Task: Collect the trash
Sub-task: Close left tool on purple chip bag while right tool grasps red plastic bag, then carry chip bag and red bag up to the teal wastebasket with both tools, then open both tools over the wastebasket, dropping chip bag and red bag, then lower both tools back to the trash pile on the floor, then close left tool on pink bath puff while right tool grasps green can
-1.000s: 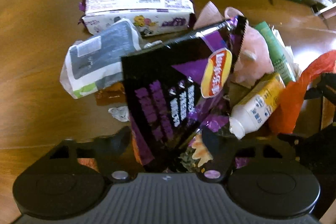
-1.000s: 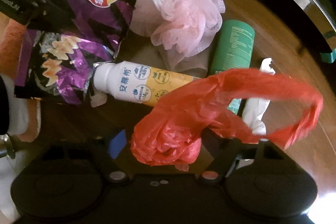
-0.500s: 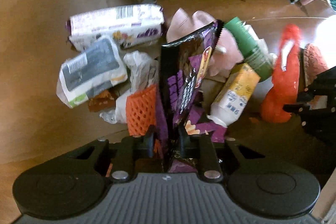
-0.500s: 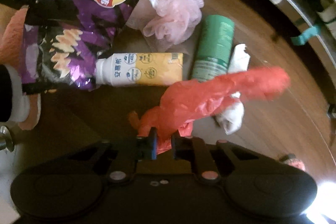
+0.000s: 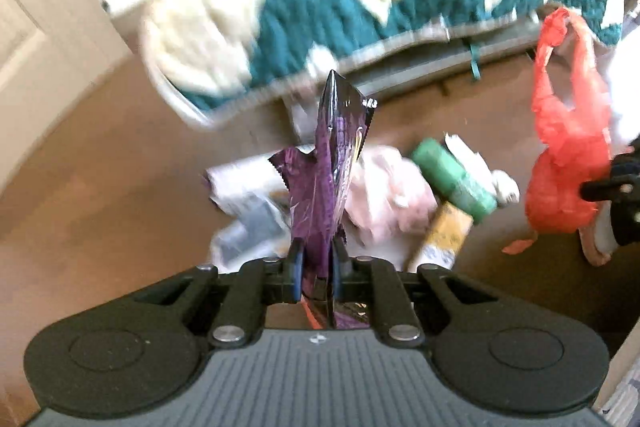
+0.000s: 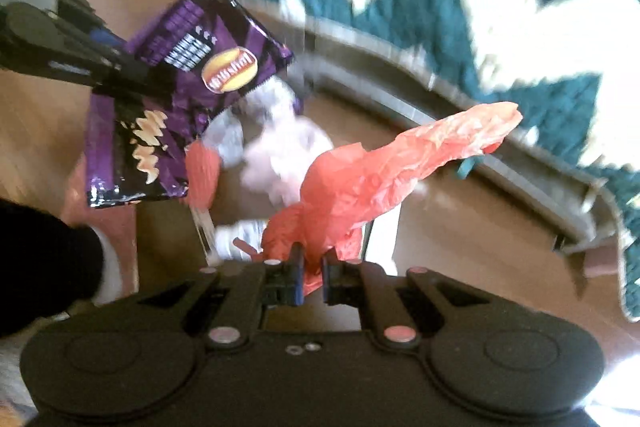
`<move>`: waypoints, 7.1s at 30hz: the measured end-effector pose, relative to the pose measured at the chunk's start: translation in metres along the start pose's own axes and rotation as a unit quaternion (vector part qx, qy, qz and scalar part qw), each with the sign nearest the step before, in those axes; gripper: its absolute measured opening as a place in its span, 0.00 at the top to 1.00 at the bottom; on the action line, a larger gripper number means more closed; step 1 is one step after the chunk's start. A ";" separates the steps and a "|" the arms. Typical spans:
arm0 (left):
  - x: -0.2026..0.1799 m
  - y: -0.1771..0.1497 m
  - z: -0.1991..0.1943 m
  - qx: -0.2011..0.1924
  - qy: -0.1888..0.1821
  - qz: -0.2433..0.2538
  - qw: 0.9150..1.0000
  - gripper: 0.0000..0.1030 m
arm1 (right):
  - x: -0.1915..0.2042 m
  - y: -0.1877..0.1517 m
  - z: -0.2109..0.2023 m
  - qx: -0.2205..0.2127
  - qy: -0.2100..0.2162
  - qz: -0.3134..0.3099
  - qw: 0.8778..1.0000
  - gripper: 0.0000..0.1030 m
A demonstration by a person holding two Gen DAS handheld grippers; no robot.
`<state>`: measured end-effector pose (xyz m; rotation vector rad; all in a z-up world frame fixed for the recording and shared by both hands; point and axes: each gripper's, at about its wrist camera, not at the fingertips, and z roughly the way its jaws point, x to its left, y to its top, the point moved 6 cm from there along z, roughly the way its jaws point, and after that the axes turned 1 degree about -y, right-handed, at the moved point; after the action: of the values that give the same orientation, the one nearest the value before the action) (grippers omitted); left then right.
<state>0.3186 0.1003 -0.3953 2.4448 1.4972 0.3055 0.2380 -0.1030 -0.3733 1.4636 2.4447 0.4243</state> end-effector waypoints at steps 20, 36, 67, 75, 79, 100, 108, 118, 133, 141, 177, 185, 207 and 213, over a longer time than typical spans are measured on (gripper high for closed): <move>-0.018 0.060 -0.275 -0.219 0.091 -0.094 0.967 0.90 | -0.036 0.053 -0.273 -0.237 -0.006 -0.017 0.971 0.93; -0.056 0.177 -0.414 -0.349 0.110 -0.067 0.928 0.90 | -0.100 0.152 -0.400 -0.353 -0.074 -0.044 0.932 0.94; -0.022 0.406 -0.328 -0.331 0.092 -0.097 0.934 0.90 | -0.189 0.323 -0.276 -0.281 -0.100 -0.071 0.952 0.94; -0.019 0.415 -0.267 -0.235 0.099 -0.084 0.963 0.89 | -0.188 0.327 -0.243 -0.254 -0.085 -0.075 0.961 0.85; -0.019 0.411 -0.244 -0.193 0.105 -0.076 0.973 0.89 | -0.194 0.322 -0.245 -0.252 -0.088 -0.067 0.961 0.80; -0.036 0.364 -0.323 -0.248 0.082 -0.099 0.960 0.29 | -0.186 0.270 -0.326 -0.315 -0.081 -0.014 0.945 0.49; -0.055 0.315 -0.378 -0.282 0.096 -0.091 0.950 0.29 | -0.156 0.231 -0.364 -0.342 -0.066 -0.002 0.938 0.41; -0.079 0.241 -0.412 -0.295 0.096 -0.093 0.946 0.23 | -0.112 0.181 -0.388 -0.361 -0.033 0.009 0.932 0.25; -0.082 0.139 -0.408 -0.301 0.080 -0.115 0.943 0.19 | -0.059 0.116 -0.379 -0.379 0.028 0.028 0.925 0.08; -0.060 0.096 -0.374 -0.301 0.032 -0.153 0.941 0.01 | -0.041 0.098 -0.332 -0.363 0.046 0.024 0.930 0.02; -0.046 0.038 0.062 0.015 -0.020 0.007 1.000 0.01 | -0.053 0.038 0.130 -0.008 0.024 -0.010 1.000 0.10; -0.061 0.031 0.151 0.076 -0.066 -0.005 0.995 0.01 | -0.052 0.018 0.207 0.058 0.052 -0.031 0.997 0.14; -0.079 0.011 0.264 0.193 -0.109 -0.103 0.970 0.44 | -0.046 0.001 0.307 0.126 0.060 -0.003 0.990 0.50; -0.077 0.012 0.248 0.195 -0.120 -0.106 0.968 0.63 | -0.052 0.007 0.290 0.119 0.062 0.017 0.991 0.53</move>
<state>0.3704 -0.0004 -0.6288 2.4511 1.8241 -0.3489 0.3734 -0.1124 -0.6343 1.6181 2.6476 0.2439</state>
